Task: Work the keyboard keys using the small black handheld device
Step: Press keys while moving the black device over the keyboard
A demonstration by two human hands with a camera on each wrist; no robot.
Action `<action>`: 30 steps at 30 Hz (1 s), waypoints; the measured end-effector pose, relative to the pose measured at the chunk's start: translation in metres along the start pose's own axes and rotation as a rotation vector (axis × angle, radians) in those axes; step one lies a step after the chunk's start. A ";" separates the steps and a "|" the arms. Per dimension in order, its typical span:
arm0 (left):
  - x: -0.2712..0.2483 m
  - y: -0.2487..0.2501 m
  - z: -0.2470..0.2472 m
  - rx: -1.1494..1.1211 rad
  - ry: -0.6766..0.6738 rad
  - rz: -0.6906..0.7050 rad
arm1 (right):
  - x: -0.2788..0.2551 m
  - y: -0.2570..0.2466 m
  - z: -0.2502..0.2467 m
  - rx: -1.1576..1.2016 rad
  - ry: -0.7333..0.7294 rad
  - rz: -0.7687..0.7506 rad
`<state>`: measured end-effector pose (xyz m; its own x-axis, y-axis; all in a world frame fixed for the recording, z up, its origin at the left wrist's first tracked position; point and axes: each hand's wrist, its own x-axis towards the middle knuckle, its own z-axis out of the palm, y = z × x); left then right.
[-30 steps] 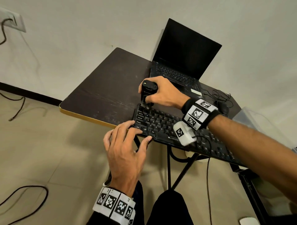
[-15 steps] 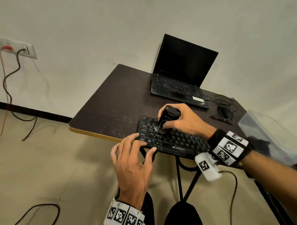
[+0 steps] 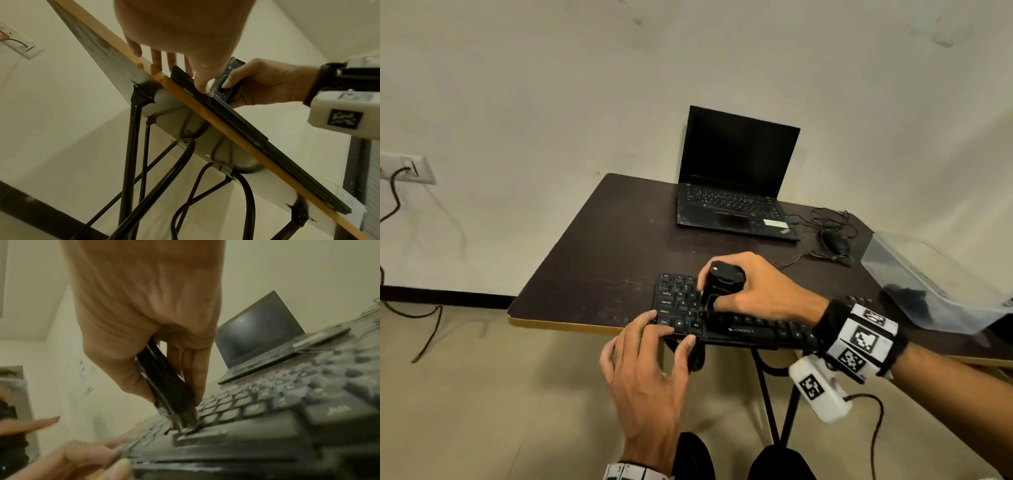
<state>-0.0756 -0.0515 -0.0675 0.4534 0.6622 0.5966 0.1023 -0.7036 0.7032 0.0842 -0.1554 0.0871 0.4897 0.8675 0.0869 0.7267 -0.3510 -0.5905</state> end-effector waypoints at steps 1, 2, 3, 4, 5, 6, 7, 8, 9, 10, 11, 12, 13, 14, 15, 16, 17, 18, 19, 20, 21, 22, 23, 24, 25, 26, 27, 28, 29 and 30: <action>-0.001 -0.001 0.001 0.006 0.000 -0.003 | -0.002 0.000 0.000 -0.010 0.012 0.005; -0.001 -0.001 0.001 0.010 0.000 -0.002 | -0.002 0.002 -0.003 -0.025 0.042 0.010; -0.001 -0.001 0.001 0.007 -0.001 -0.001 | -0.002 0.003 -0.006 -0.038 0.077 0.018; -0.001 -0.001 0.000 0.004 -0.003 0.002 | -0.002 0.004 -0.009 -0.036 0.102 0.024; -0.001 0.000 0.000 0.005 -0.004 0.005 | -0.001 0.003 -0.011 -0.020 0.111 0.027; 0.000 0.000 -0.001 0.008 -0.005 0.006 | 0.000 0.001 -0.011 0.001 0.108 0.028; 0.000 -0.001 0.000 0.012 -0.008 0.005 | 0.000 -0.001 -0.012 0.009 0.097 0.027; 0.000 -0.001 0.001 0.014 -0.014 0.003 | 0.000 -0.002 -0.011 0.002 0.082 0.026; 0.000 -0.001 0.001 0.014 -0.019 0.000 | 0.000 -0.003 -0.011 -0.009 0.065 0.026; 0.000 -0.002 0.002 0.012 -0.021 -0.004 | 0.000 -0.003 -0.009 -0.018 0.049 0.026; 0.001 -0.004 0.002 0.011 -0.019 -0.006 | 0.002 -0.004 -0.008 -0.019 0.040 0.023; 0.001 -0.004 0.002 0.015 -0.016 -0.007 | 0.002 -0.005 -0.007 -0.015 0.033 0.025; 0.001 -0.005 0.004 0.019 -0.008 -0.004 | 0.003 -0.005 -0.007 -0.005 0.031 0.025; 0.001 -0.006 0.005 0.018 0.000 0.002 | 0.004 -0.006 -0.007 0.013 0.031 0.022; 0.000 -0.006 0.005 0.012 0.010 0.011 | 0.004 -0.007 -0.006 0.033 0.027 0.017; 0.001 -0.006 0.006 0.006 0.025 0.026 | 0.004 -0.008 -0.007 0.052 0.021 0.010; 0.001 -0.005 0.006 0.002 0.037 0.035 | 0.004 -0.010 -0.006 0.067 0.011 0.005; 0.002 -0.004 0.005 -0.002 0.048 0.039 | 0.004 -0.012 -0.005 0.081 0.001 0.002; 0.002 -0.004 0.005 -0.006 0.053 0.039 | 0.004 -0.014 -0.003 0.092 -0.008 -0.002; 0.002 -0.003 0.005 -0.007 0.051 0.037 | 0.004 -0.016 0.000 0.096 -0.015 -0.008; 0.002 -0.003 0.005 -0.003 0.044 0.036 | 0.005 -0.018 0.003 0.096 -0.019 -0.016; 0.002 -0.004 0.005 0.001 0.037 0.036 | 0.005 -0.020 0.006 0.097 -0.020 -0.024; 0.002 -0.004 0.005 0.004 0.028 0.034 | 0.006 -0.021 0.008 0.101 -0.019 -0.026; 0.002 -0.004 0.005 0.004 0.022 0.033 | 0.006 -0.022 0.010 0.105 -0.017 -0.024; 0.002 -0.004 0.006 0.003 0.021 0.032 | 0.006 -0.022 0.011 0.104 -0.012 -0.020; 0.002 -0.004 0.006 0.000 0.024 0.033 | 0.006 -0.023 0.012 0.100 -0.003 -0.015; 0.002 -0.003 0.006 -0.005 0.029 0.035 | 0.006 -0.023 0.012 0.095 0.006 -0.015; 0.002 -0.003 0.006 -0.011 0.032 0.038 | 0.005 -0.023 0.012 0.091 0.010 -0.020; 0.003 -0.003 0.006 -0.016 0.035 0.041 | 0.005 -0.024 0.012 0.085 0.013 -0.022; 0.003 -0.003 0.006 -0.014 0.038 0.044 | 0.004 -0.024 0.011 0.080 0.014 -0.019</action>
<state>-0.0693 -0.0490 -0.0708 0.4230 0.6400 0.6415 0.0700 -0.7289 0.6810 0.0638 -0.1396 0.0929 0.4835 0.8684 0.1099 0.6955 -0.3049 -0.6506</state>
